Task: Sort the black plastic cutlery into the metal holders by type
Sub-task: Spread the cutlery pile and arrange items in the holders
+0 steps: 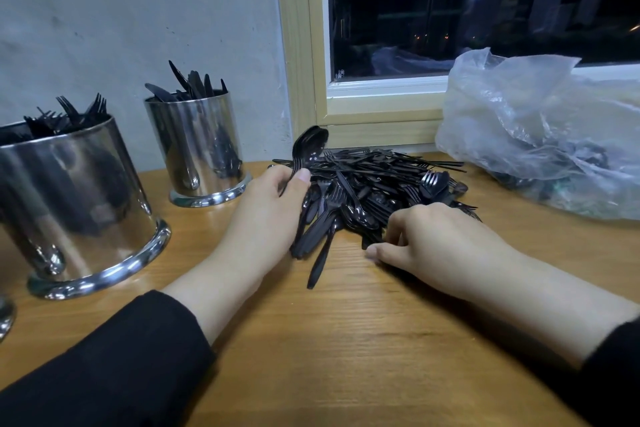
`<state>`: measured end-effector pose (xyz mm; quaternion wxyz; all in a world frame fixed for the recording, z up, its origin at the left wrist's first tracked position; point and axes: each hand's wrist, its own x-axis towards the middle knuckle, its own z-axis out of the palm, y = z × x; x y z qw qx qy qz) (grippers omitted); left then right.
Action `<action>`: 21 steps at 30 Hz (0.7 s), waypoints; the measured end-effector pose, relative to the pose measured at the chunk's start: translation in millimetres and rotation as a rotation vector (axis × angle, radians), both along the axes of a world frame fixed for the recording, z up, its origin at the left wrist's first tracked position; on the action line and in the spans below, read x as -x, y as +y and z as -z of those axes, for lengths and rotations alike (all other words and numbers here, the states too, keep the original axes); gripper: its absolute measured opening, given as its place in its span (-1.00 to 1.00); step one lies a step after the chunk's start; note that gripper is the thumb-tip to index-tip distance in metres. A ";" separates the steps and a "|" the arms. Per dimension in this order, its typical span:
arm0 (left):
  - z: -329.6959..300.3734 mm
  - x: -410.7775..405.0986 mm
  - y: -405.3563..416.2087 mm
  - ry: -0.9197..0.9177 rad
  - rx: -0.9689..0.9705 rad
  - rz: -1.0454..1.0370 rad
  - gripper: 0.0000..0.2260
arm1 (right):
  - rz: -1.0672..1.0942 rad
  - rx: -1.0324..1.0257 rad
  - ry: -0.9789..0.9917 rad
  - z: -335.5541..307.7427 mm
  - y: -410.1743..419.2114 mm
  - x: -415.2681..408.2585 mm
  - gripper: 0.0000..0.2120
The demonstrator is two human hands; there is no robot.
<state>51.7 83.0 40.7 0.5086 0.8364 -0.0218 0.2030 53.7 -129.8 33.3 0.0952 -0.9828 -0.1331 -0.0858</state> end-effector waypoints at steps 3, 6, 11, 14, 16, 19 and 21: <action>1.5 0.5 -0.9 0.016 0.078 0.015 -0.69 | -0.003 -0.014 0.009 -0.2 1.5 1.2 -0.67; 4.2 2.1 -3.9 0.088 0.204 0.064 -0.74 | 0.001 -0.053 0.003 -1.6 1.8 2.2 -0.75; 1.6 7.0 -8.0 0.170 0.383 0.086 -0.78 | -0.044 -0.106 -0.017 -4.8 3.5 4.1 -0.77; 0.7 6.2 -8.5 0.194 0.461 0.060 -0.70 | -0.095 -0.174 -0.034 -6.3 5.0 7.1 -0.76; 0.7 6.2 -9.6 0.219 0.482 0.060 -0.66 | -0.136 -0.287 -0.059 -6.9 6.0 9.0 -0.74; 1.6 9.3 -15.3 0.267 0.478 0.112 -0.66 | -0.172 -0.440 -0.150 -6.3 8.2 9.8 -0.71; 3.3 12.9 -22.8 0.286 0.481 0.167 -0.60 | -0.187 -0.450 -0.206 -3.8 10.7 9.5 -0.71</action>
